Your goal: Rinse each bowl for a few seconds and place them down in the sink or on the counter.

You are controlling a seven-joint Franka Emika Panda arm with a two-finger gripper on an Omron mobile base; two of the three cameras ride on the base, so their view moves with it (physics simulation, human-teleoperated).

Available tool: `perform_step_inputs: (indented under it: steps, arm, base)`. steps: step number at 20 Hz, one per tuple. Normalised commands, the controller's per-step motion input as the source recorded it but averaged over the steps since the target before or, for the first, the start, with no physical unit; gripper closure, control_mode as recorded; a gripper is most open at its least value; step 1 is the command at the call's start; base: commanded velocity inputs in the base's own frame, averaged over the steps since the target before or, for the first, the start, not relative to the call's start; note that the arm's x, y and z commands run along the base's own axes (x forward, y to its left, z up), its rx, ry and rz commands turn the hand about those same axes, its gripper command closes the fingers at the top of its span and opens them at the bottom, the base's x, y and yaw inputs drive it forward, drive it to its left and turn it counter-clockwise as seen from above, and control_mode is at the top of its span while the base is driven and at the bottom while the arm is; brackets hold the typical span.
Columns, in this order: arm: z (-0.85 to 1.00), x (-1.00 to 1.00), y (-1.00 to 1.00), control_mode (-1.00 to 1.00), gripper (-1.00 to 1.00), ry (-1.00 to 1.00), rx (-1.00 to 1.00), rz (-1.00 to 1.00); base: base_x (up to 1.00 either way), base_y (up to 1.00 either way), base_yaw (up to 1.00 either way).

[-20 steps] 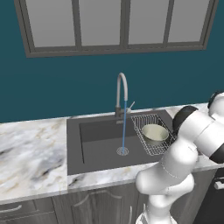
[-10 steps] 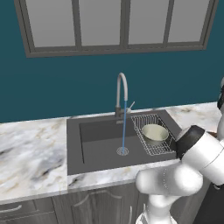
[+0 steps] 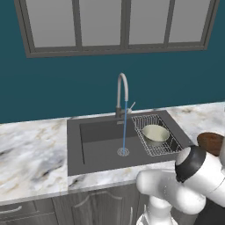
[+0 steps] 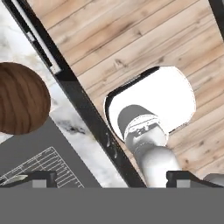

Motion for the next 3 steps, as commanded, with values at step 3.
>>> perform_step_inputs:
  steps: [3]
  arm:
    - [1.00, -0.25, 0.51, -1.00, -1.00, -0.06, 0.00, 0.00]
  base:
    - [0.00, 0.00, 0.00]
